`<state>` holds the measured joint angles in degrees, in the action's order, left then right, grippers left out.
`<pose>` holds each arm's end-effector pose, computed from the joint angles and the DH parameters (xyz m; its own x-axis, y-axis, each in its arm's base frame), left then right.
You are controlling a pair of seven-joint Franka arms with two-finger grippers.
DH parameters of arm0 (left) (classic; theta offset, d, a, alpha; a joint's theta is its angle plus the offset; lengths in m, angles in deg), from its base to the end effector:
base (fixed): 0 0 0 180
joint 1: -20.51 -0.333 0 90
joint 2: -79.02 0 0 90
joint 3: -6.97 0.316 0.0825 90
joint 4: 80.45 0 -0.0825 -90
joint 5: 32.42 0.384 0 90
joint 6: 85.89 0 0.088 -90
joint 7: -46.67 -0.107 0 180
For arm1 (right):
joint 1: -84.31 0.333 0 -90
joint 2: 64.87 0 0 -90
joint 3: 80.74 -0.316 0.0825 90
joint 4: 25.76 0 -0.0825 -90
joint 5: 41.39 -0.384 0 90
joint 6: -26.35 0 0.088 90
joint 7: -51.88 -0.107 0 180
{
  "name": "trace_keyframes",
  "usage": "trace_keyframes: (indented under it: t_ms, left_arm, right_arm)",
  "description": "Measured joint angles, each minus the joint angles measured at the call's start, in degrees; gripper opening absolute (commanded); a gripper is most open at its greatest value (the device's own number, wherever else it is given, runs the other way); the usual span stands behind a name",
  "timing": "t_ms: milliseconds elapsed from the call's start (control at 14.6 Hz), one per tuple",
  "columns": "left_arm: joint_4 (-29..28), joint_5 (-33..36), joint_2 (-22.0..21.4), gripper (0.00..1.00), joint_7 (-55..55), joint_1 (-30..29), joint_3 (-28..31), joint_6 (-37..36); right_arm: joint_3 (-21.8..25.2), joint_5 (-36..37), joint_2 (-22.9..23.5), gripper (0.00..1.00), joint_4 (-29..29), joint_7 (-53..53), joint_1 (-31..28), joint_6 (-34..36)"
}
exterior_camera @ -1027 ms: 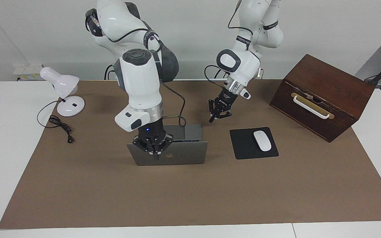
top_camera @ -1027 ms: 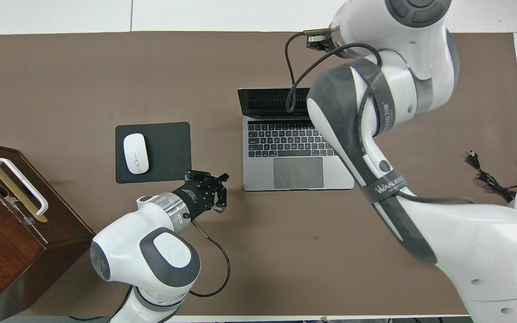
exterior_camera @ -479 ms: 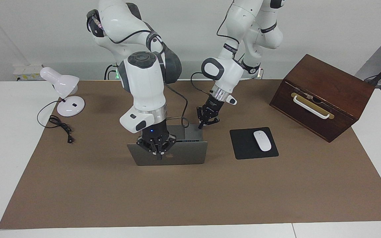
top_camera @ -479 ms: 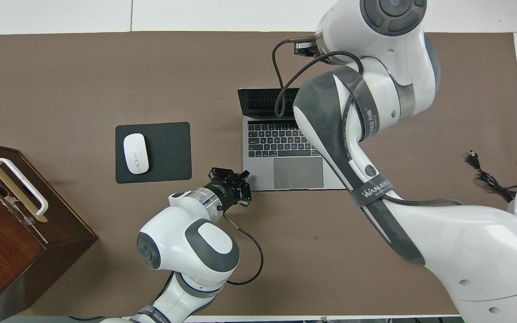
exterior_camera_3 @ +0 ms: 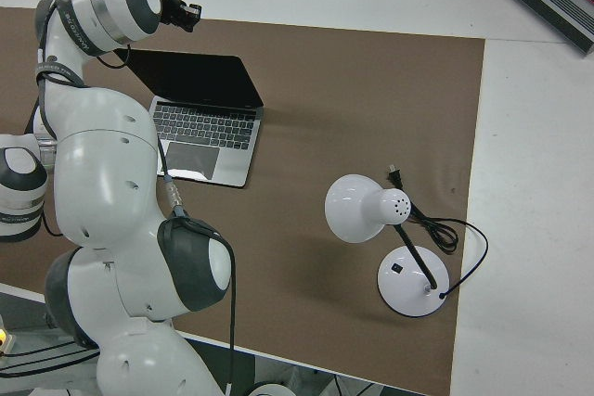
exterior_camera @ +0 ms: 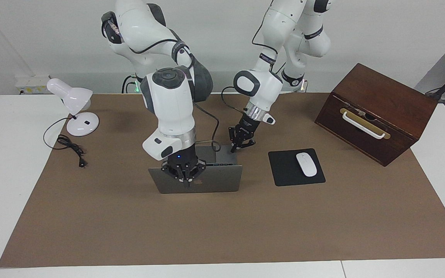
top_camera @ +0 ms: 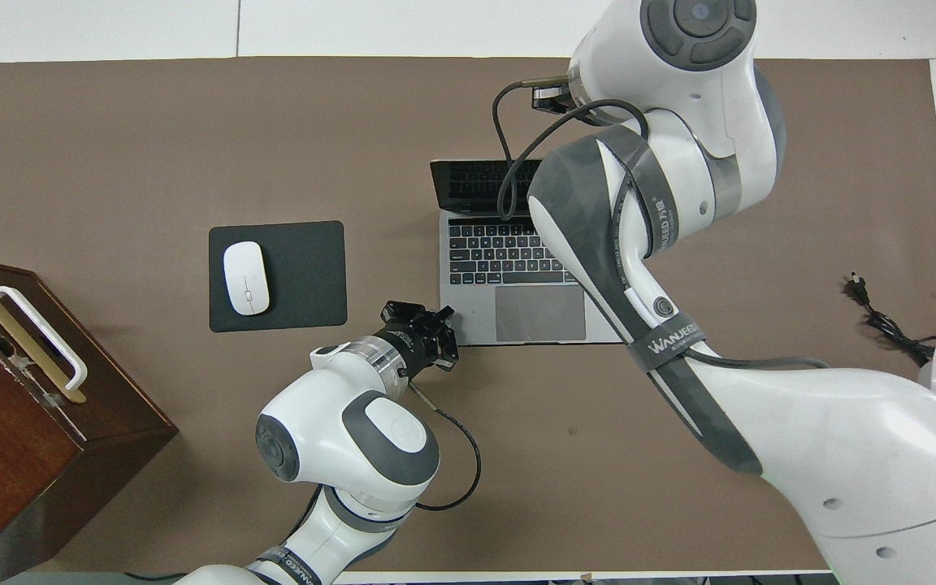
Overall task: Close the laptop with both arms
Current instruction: 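Bring the left gripper to the laptop front while the right gripper reaches the lid, then push the laptop lid down toward the keyboard with the right gripper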
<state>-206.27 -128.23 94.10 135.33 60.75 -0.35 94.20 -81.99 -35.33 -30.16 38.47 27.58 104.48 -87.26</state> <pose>0.4217 -0.3303 0.2803 -0.5963 0.5008 -0.6274 0.6896 0.7196 -0.0811 0.7044 0.2640 0.4867 0.9632 -0.0276 0.2672 -0.0232 -0.9995 -0.0198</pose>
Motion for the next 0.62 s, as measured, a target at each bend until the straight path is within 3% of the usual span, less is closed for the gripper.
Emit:
trace_keyframes:
  t_ms: [274,616]
  left_arm:
    - [0.2,0.0,0.8,0.00,0.0,0.0,0.0,0.1]
    - [0.2,-0.2,0.9,0.00,0.0,0.0,0.0,0.2]
  right_arm:
    - [-0.2,-3.5,-0.1,0.00,1.4,0.0,0.0,0.9]
    - [-0.2,-8.2,-0.7,0.00,2.0,0.0,-0.1,7.2]
